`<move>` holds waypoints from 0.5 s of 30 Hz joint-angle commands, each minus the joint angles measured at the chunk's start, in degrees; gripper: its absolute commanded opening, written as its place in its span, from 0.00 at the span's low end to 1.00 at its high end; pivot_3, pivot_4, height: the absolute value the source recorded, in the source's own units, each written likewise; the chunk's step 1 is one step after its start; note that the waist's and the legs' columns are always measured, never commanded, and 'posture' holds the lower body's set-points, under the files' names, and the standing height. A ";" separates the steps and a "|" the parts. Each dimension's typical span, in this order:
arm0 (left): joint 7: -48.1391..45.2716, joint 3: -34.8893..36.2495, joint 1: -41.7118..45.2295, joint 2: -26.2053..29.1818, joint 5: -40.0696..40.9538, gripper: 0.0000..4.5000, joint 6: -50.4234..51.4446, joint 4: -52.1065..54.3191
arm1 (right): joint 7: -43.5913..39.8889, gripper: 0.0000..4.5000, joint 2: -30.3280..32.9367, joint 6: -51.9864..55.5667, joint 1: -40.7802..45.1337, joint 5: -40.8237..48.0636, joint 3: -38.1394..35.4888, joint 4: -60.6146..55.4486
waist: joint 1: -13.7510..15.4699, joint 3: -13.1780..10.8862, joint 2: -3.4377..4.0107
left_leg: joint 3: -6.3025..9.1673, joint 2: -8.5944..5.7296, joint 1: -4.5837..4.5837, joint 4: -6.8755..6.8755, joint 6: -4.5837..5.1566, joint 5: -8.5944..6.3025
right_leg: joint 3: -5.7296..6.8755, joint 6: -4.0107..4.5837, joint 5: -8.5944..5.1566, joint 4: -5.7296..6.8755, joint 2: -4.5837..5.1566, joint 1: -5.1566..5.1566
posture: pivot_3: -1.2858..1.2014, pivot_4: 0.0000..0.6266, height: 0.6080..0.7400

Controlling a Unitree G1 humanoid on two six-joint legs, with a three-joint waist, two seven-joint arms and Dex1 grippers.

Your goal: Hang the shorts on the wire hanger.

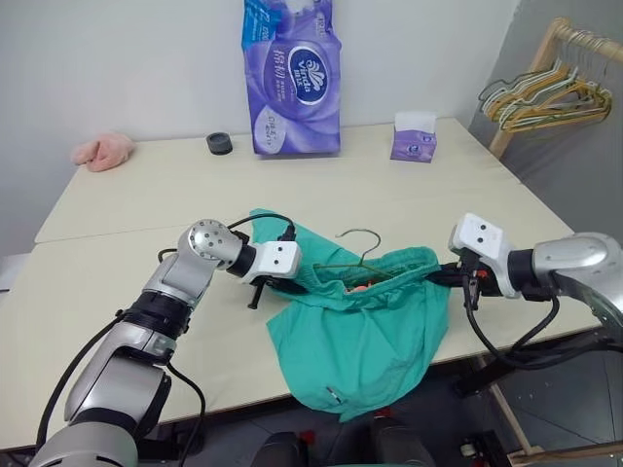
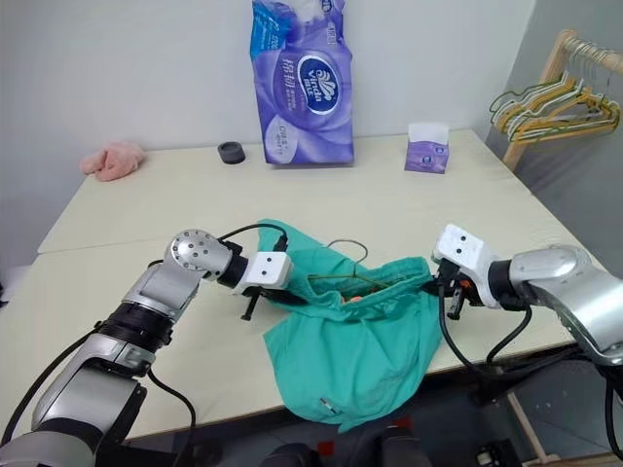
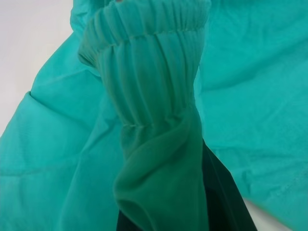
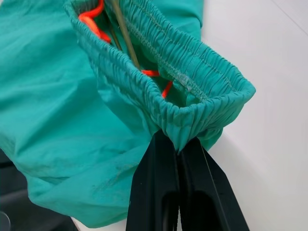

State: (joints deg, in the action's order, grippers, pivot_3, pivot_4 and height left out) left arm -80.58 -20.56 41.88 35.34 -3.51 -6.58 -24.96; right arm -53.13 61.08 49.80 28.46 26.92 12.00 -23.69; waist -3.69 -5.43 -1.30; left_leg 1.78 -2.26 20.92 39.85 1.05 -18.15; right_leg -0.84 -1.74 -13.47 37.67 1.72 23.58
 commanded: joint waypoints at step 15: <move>6.31 -0.01 -1.28 -3.73 -2.48 0.00 0.81 1.68 | -3.50 0.74 3.22 -2.20 -3.41 -2.90 -4.62 -7.98 | 0.44 0.00 0.01 | -0.05 -0.04 0.03 0.01 0.03 -0.03 | 0.01 -0.01 0.01 0.00 0.15 0.03 | 0.45 0.10 1.00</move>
State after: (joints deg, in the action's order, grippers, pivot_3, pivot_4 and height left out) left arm -74.75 -20.71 40.17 32.04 -6.60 -5.54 -25.02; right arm -57.32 63.17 47.48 25.64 24.73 10.78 -30.46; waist -3.25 -5.43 -1.29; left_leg 1.71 -2.30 20.95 39.86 1.08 -18.18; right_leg -0.84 -1.76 -13.45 37.67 1.88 23.62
